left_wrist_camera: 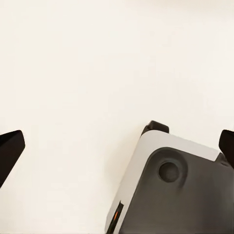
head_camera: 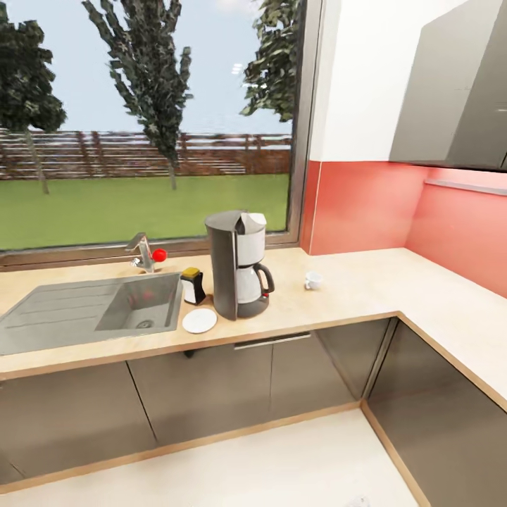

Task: Set up a coffee station on the kitchen countertop: keep the coffee maker on the countertop, move the bottle of coffee from the kitchen shelf to the counter next to the coffee maker, place a paper coffee filter on top of the coffee maker, put the saucer next to the coffee maker with the coffee cup on the saucer, and place the electric kettle next to the coffee maker.

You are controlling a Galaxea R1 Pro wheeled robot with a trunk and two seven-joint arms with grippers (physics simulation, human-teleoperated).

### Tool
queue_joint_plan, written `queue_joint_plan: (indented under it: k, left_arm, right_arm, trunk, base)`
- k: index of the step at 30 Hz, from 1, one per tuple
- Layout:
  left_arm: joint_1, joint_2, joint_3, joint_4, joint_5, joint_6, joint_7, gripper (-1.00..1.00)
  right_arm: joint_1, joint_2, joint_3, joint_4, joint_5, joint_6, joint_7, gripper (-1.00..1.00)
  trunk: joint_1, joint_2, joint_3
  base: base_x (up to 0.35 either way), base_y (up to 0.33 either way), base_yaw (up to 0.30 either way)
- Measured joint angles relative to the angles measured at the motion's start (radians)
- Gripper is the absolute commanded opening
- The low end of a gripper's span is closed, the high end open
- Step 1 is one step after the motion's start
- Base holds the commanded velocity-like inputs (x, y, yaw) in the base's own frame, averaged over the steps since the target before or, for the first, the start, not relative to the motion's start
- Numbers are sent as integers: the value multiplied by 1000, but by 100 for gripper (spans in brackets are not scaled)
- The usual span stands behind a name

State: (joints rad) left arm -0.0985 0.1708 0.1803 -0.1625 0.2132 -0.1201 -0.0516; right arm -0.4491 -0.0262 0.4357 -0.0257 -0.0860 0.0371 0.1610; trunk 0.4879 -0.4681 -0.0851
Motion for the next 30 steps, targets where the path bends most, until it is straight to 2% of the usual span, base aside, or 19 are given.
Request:
queue_joint_plan:
  k: [8,16,30]
  left_arm:
    - [0,-2,1,0,-7,-1,0,100]
    - [0,-1,-1,0,-7,-2,-1,100]
    - [0,-1,-3,1,-8,-2,-3,100]
  right_arm:
    - [0,-4,-5,0,-4,0,0,100]
    - [0,-15,-21,1,-63,0,0,100]
    - [0,-18,-22,1,-69,0,0,100]
  trunk:
    - [0,0,-9]
    - [0,0,-18]
    - [0,0,-34]
  base:
    - [0,265,216]
    - [25,325,216]
    - [192,278,218]
